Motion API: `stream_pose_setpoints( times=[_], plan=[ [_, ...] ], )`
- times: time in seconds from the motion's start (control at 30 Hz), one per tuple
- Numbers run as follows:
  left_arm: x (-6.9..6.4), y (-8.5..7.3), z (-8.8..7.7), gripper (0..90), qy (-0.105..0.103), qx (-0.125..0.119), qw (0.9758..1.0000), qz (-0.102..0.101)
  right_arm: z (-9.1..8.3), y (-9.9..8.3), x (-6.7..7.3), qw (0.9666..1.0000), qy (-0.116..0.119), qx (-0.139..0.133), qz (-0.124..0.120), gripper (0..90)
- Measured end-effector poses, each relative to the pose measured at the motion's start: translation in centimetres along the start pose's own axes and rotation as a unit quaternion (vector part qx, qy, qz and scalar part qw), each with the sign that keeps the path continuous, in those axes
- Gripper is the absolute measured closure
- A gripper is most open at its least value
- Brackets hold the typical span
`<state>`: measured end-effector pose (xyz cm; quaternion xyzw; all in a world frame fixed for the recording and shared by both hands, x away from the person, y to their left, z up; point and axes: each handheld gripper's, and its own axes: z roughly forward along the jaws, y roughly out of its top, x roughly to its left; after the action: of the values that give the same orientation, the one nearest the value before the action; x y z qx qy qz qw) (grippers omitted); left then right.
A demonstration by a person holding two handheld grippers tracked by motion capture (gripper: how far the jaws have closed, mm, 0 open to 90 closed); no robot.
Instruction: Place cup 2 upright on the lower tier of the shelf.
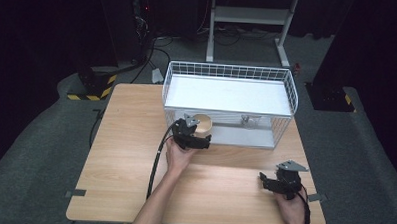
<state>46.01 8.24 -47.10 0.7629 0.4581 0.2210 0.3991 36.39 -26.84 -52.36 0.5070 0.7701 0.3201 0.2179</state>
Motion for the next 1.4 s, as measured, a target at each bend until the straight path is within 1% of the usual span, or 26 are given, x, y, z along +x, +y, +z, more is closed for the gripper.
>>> stream_pose_setpoints(
  times=[0.07, 0.13, 0.2, 0.27, 0.3, 0.4, 0.43, 0.47, 0.57, 0.67, 0.77, 0.9, 0.97, 1.07, 1.13, 1.2, 1.37, 1.4],
  plan=[
    [0.0, -0.3, -0.2, 6.9, -0.005, -0.005, 0.9999, -0.01, 0.0, 0.0, 0.0, 1.0, 0.0, 0.0, 0.0, 20.0],
    [0.0, -0.6, -0.3, 8.6, -0.004, -0.004, 0.9998, -0.016, 0.0, 0.0, 0.0, 1.0, 0.0, 0.0, 0.0, 20.0],
    [-0.1, -0.9, -0.3, 11.1, 0.003, -0.004, 0.9998, -0.018, 0.0, 0.0, 0.0, 1.0, 0.0, 0.0, 0.0, 20.0],
    [-0.1, -1.0, -0.4, 14.0, 0.007, 0.001, 0.9999, -0.015, 0.0, 0.0, 0.0, 1.0, 0.0, 0.0, 0.0, 20.1],
    [-0.2, -1.1, -0.4, 14.6, 0.008, 0.002, 0.9998, -0.017, 0.0, 0.0, 0.0, 1.0, 0.0, 0.0, 0.0, 20.1],
    [-0.4, -1.4, -0.5, 16.2, 0.017, 0.001, 0.9998, -0.014, 0.0, 0.0, 0.0, 1.0, 0.0, 0.0, 0.001, 20.1],
    [-0.5, -1.4, -0.5, 17.4, 0.023, -0.001, 0.9997, -0.007, 0.0, 0.0, 0.0, 1.0, 0.0, 0.0, 0.001, 20.1],
    [-0.7, -1.5, -0.6, 17.7, 0.027, 0.0, 0.9996, -0.005, 0.0, 0.0, 0.0, 1.0, 0.0, 0.0, 0.0, 20.1],
    [-0.8, -1.7, -0.6, 20.5, 0.029, 0.003, 0.9996, -0.004, 0.0, 0.0, 0.0, 1.0, 0.0, 0.0, -0.001, 20.1],
    [-0.9, -1.8, -0.5, 21.9, 0.037, 0.007, 0.9993, -0.002, 0.0, 0.0, 0.0, 1.0, 0.0, 0.0, -0.001, 20.1],
    [-1.0, -1.8, -0.5, 23.2, 0.037, 0.007, 0.9993, -0.006, 0.0, 0.0, 0.0, 1.0, 0.0, 0.0, -0.001, 20.1],
    [-1.0, -1.8, -0.5, 23.7, 0.038, 0.008, 0.9992, -0.006, 0.0, 0.0, 0.0, 1.0, 0.0, 0.0, -0.001, 20.1],
    [-0.9, -1.7, -0.5, 25.4, 0.039, 0.006, 0.9992, -0.004, 0.0, 0.0, 0.0, 1.0, 0.0, 0.0, -0.001, 20.1],
    [-0.8, -1.8, -0.4, 31.0, 0.036, 0.001, 0.9993, -0.008, 0.0, 0.0, 0.0, 1.0, 0.0, 0.0, -0.001, 20.1],
    [-0.7, -1.7, -0.2, 31.1, 0.035, -0.003, 0.9993, -0.013, 0.0, 0.0, 0.0, 1.0, 0.0, 0.0, -0.002, 20.1],
    [-0.7, -1.7, -0.1, 32.0, 0.038, -0.003, 0.9992, -0.013, 0.0, 0.0, -0.1, 1.0, 0.0, 0.0, -0.003, 20.1],
    [-0.7, -1.7, 0.3, 33.9, 0.04, -0.003, 0.9989, -0.024, 0.0, 0.0, -0.1, 1.0, 0.0, 0.0, -0.003, 20.1],
    [-0.6, -1.7, 0.4, 34.3, 0.044, -0.004, 0.9987, -0.024, 0.0, 0.0, -0.1, 1.0, 0.0, 0.0, -0.003, 20.1]
  ],
)
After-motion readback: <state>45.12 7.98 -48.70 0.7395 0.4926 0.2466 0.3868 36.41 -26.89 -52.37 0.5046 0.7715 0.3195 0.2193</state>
